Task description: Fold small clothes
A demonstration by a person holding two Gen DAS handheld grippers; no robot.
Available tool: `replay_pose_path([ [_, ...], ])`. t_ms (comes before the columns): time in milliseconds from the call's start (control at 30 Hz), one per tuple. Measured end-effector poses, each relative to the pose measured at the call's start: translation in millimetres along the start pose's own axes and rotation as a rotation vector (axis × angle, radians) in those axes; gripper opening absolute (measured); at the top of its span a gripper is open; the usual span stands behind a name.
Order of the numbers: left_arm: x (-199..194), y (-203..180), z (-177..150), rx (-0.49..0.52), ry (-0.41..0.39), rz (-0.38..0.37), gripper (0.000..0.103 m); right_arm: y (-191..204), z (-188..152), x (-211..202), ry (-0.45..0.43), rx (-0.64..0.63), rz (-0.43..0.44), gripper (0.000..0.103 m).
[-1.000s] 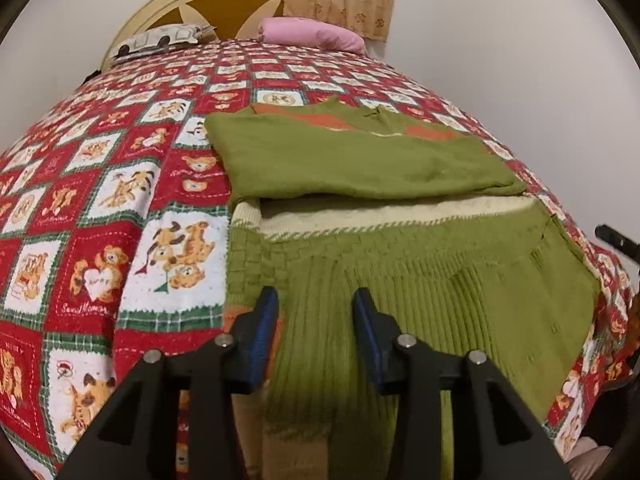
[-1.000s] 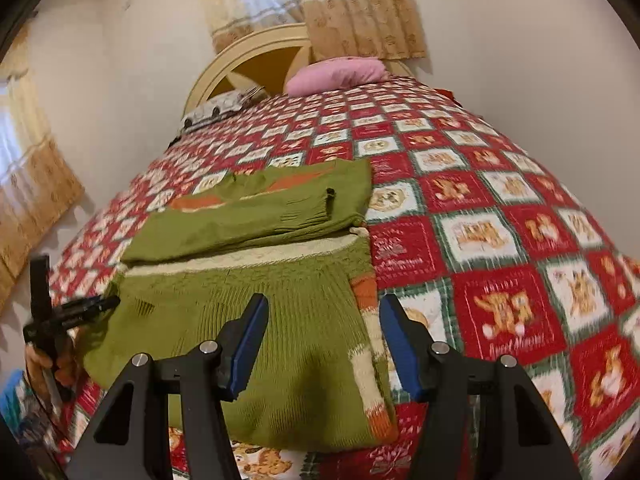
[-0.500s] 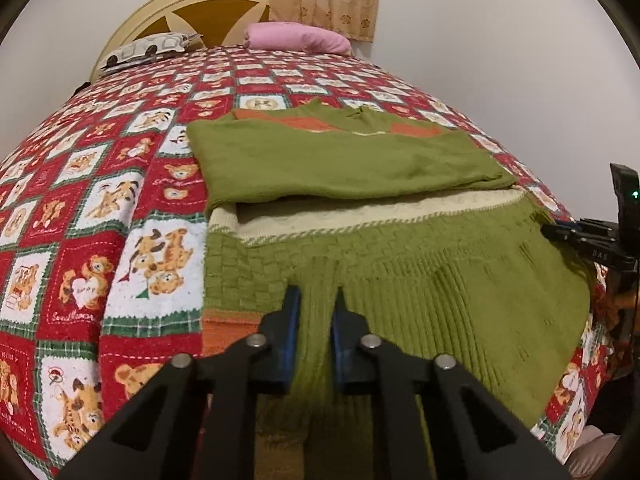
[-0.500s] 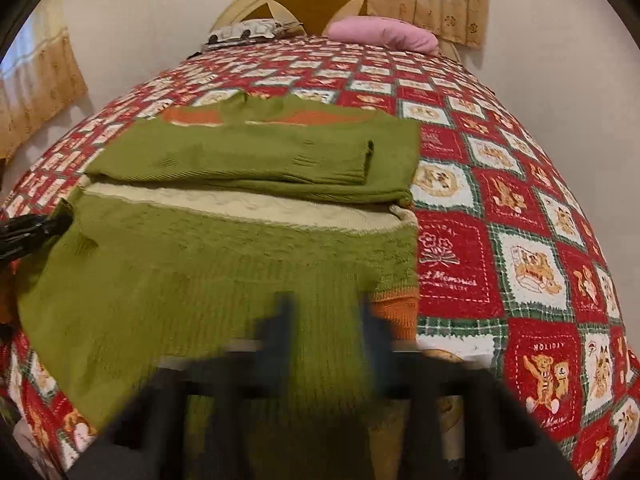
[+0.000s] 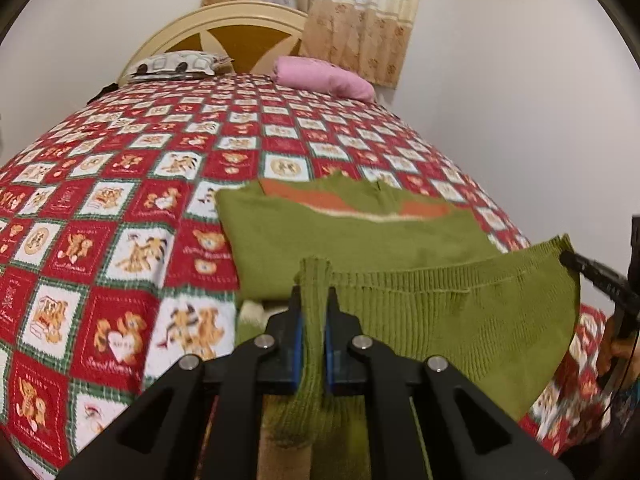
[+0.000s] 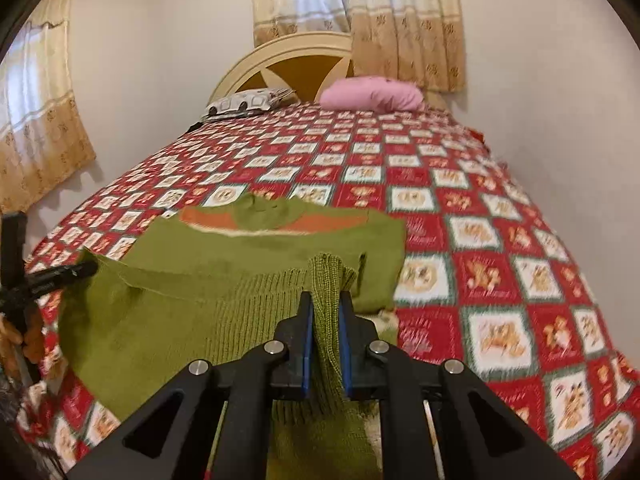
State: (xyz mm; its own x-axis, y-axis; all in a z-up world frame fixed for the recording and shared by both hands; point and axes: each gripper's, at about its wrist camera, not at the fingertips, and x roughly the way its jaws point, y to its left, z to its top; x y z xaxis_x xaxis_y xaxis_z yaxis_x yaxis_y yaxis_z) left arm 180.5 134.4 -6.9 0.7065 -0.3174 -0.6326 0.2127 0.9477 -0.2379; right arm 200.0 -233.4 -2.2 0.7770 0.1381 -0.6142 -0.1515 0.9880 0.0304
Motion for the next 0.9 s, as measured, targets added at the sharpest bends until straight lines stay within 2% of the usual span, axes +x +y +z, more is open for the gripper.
replay_pose_path([
  [333, 28, 14, 33, -0.077, -0.010, 0.042, 0.009, 6, 33, 26, -0.040, -0.050, -0.055, 0.010],
  [667, 61, 23, 78, -0.096, -0.022, 0.060, 0.009, 1, 73, 76, -0.051, -0.069, -0.090, 0.010],
  [900, 100, 31, 112, -0.112, -0.022, 0.079, 0.009, -8, 103, 123, -0.044, -0.066, -0.116, 0.010],
])
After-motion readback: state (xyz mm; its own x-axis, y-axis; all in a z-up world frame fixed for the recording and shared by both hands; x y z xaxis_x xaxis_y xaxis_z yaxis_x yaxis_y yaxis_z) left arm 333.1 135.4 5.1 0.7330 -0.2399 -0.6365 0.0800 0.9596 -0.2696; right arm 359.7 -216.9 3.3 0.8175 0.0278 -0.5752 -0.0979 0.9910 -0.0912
